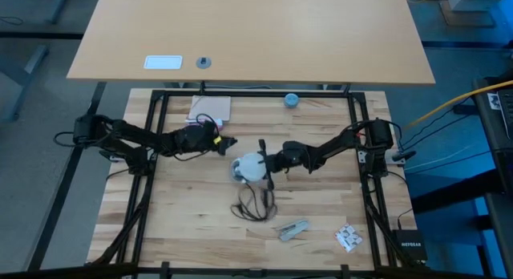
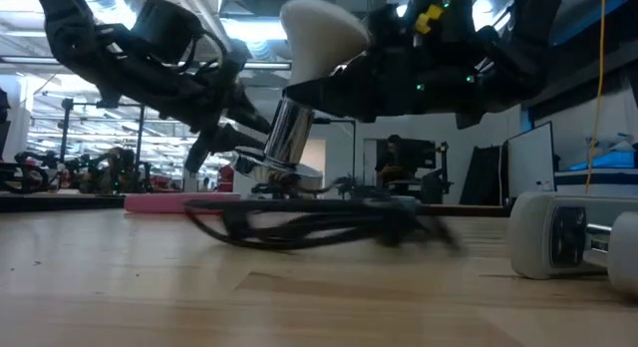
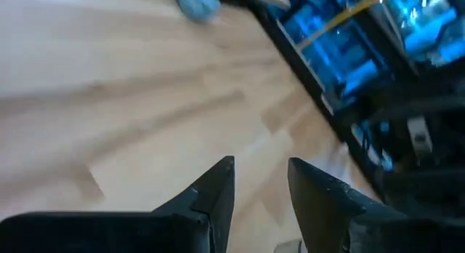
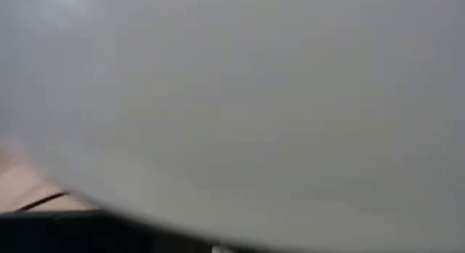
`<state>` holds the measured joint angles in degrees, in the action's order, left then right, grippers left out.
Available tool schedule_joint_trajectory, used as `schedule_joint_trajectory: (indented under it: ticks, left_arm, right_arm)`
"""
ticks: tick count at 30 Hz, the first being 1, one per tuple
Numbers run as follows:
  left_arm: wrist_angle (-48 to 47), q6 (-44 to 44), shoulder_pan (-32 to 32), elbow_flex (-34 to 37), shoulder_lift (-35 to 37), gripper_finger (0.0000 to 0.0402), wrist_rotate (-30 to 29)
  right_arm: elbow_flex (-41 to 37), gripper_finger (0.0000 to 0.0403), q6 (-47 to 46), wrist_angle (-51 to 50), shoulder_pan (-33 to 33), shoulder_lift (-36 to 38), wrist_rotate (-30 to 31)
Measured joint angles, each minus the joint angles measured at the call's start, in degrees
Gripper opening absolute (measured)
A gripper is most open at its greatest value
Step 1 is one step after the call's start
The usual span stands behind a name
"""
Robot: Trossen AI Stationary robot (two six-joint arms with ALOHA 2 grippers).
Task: Screw lightbulb
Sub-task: Remove the lightbulb from the lamp
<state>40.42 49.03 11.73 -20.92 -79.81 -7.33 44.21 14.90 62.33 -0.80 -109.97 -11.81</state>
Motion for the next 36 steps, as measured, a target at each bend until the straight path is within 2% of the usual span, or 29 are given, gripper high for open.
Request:
schedule_joint_trajectory:
  ticks: [3, 10, 12, 15, 19, 24, 31, 36]
  left_arm:
    - [2.29, -1.22, 1.39, -0.01, 0.16, 0.0121, 3.47]
    - [-1.12, -6.45, 3.16, -0.01, 5.70, 0.0121, 21.53]
    - [-3.14, -8.60, 3.28, -0.01, 8.29, 0.0121, 24.89]
    - [-6.84, -12.90, 3.26, -0.01, 11.60, 0.0121, 26.01]
    - [-10.08, -13.10, 2.94, -0.01, 12.96, 0.0121, 26.26]
    - [-10.15, -14.76, 2.89, -0.01, 12.21, 0.0128, 31.60]
    - [-10.09, -13.53, 0.30, -0.01, 9.98, 0.0190, 31.42]
    - [-12.09, -9.68, -1.85, -0.03, 8.27, 0.0231, 31.30]
  right_arm:
    - [0.00, 0.0159, 0.22, 0.31, -0.01, 0.00, 2.06]
    - [0.04, 0.0159, 3.22, 0.77, 0.89, 0.04, 5.04]
    - [0.04, 0.0159, 3.42, 0.91, 1.12, 0.09, 5.12]
    - [0.05, 0.0159, 3.43, 0.94, 1.64, 0.09, 4.52]
    - [0.07, 0.0159, 3.54, 0.96, 1.64, 0.11, 4.61]
    - [0.11, 0.0159, 3.56, 0.96, 1.66, 0.11, 4.62]
    - [0.12, 0.0159, 3.58, 1.40, 1.68, 0.15, 4.67]
    - [0.15, 0.0159, 4.82, 5.95, 1.68, 0.22, 4.81]
